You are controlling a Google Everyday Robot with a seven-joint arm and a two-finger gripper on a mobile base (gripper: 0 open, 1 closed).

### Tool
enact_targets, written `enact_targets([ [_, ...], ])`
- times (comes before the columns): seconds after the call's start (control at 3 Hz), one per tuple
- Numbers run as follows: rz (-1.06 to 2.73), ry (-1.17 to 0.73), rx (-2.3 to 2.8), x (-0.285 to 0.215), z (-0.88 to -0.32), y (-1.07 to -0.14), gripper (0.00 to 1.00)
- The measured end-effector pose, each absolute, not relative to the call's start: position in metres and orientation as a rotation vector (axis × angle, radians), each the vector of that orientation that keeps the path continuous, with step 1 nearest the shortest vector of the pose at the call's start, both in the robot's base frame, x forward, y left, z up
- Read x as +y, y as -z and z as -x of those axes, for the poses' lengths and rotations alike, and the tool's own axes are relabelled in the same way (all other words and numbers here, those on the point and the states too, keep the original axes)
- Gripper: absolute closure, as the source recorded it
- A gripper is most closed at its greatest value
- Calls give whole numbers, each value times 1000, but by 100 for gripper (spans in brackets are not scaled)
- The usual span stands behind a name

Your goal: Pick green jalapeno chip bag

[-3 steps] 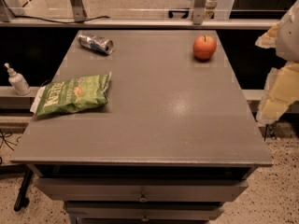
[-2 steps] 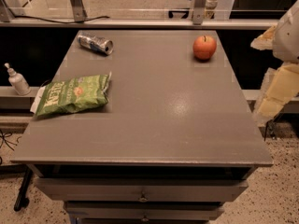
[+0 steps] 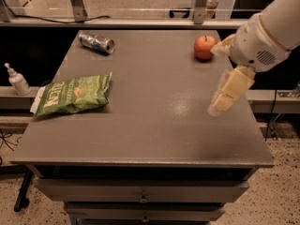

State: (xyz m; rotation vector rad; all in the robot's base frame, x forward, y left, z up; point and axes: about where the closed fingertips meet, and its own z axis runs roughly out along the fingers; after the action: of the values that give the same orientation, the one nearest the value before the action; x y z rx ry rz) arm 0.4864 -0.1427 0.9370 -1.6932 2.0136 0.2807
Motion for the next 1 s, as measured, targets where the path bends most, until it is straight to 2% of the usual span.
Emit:
enact_targets([
  [1.0, 1670, -567, 1780, 50, -509, -944, 0],
])
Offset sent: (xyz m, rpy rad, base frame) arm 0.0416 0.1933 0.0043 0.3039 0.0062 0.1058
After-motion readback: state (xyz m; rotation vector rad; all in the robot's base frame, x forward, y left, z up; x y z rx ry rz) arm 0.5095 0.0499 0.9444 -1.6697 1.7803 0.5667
